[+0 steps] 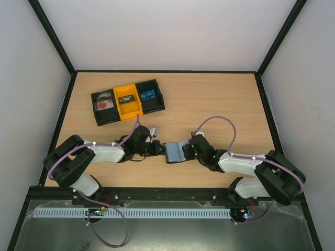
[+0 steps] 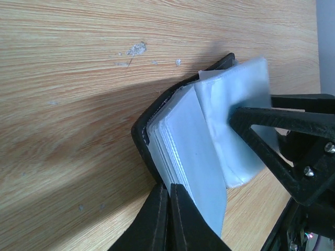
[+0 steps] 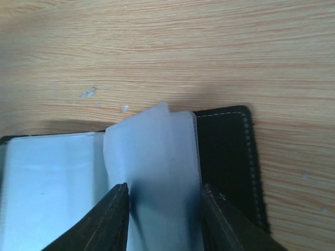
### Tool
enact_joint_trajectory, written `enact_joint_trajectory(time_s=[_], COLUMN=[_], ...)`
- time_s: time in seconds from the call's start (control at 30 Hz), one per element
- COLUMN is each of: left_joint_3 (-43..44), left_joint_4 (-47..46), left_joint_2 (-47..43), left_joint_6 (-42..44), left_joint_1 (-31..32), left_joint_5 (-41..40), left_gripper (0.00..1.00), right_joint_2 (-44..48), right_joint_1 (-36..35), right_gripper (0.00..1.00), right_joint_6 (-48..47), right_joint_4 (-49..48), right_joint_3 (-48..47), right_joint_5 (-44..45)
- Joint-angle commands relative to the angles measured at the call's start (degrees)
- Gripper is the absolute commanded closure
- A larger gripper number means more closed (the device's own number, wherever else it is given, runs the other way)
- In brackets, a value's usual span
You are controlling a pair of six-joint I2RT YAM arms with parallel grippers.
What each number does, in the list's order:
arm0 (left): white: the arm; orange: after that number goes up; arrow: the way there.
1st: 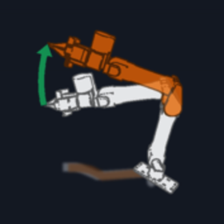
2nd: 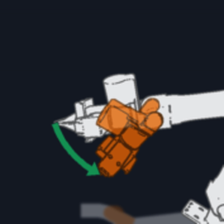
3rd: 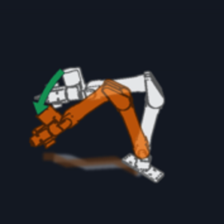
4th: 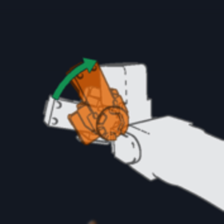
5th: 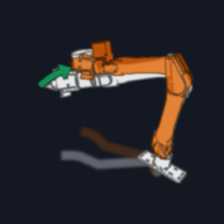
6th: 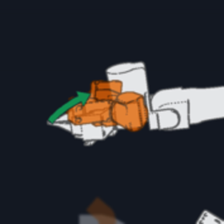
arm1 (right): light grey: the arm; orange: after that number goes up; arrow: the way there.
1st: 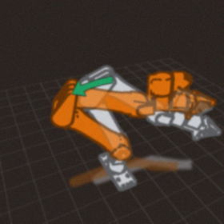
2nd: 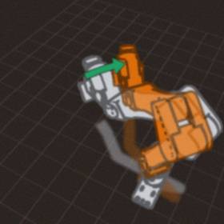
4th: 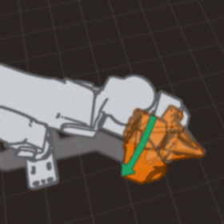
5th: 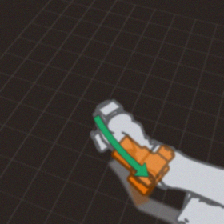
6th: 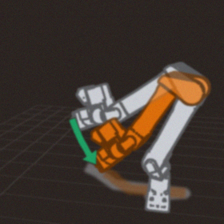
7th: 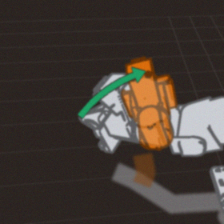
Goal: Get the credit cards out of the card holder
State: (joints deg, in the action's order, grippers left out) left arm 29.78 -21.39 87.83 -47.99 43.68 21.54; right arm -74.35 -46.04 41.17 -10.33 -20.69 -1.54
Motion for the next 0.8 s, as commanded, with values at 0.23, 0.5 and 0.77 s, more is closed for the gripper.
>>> enact_joint_trajectory(time_s=[0.23,0.5,0.77], left_joint_3=[0.70,0.44,-0.05], left_joint_4=[0.01,2.71,2.59], left_joint_2=[-1.20,-3.45,-3.52], left_joint_6=[0.86,1.83,2.01], left_joint_1=[-0.01,0.00,0.04], left_joint_5=[1.28,1.21,2.06], left_gripper=[0.97,0.97,0.97], right_joint_2=[1.41,8.71,12.69], right_joint_1=[-0.37,-0.42,-0.58], right_gripper=[0.75,0.59,0.54], right_joint_6=[0.75,-0.21,1.66], right_joint_4=[-0.83,14.09,8.78], right_joint_3=[1.15,-3.22,-3.59], right_joint_5=[-2.34,7.66,-6.02])
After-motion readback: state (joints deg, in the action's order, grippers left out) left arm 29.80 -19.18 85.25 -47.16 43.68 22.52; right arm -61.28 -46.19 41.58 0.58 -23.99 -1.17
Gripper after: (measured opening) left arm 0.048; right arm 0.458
